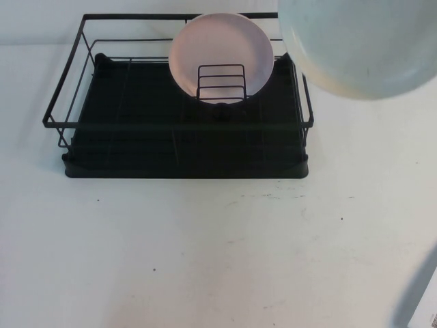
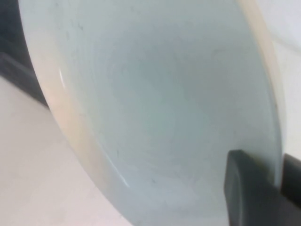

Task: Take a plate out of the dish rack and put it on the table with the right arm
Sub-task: Place the plate from the table

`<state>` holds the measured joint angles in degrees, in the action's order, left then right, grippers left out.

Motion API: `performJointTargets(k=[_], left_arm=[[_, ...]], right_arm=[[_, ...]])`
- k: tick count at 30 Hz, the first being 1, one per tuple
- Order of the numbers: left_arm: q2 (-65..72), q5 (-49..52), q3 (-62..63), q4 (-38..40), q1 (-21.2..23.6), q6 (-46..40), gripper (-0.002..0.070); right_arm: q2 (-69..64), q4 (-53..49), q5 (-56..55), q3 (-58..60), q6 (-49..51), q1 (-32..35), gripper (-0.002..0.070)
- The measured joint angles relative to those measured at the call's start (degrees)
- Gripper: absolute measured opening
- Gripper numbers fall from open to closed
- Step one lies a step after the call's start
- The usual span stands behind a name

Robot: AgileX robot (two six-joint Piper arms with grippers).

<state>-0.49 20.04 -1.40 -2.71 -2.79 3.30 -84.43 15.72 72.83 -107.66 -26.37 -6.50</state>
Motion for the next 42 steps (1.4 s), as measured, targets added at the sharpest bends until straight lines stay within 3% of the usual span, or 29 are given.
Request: performJointTargets(k=[14, 23, 28, 42], left_arm=[[0.00, 0.00, 0.00, 0.00, 0.00, 0.00, -0.0004], [0.00, 0.00, 0.00, 0.00, 0.00, 0.00, -0.0004], [0.00, 0.00, 0.00, 0.00, 0.00, 0.00, -0.0004], [0.00, 0.00, 0.00, 0.00, 0.00, 0.00, -0.0004]], right_arm=[[27.55, 7.72, -5.30, 39.75, 14.82, 0.09, 0.0041], [32.75, 22.95, -10.75, 59.32, 18.98, 0.09, 0.0041], [32.75, 29.65, -14.44, 66.37, 16.91, 0.09, 0.0041], [29.41, 30.44, -18.04, 69.98, 16.55, -0.61, 0.0041]])
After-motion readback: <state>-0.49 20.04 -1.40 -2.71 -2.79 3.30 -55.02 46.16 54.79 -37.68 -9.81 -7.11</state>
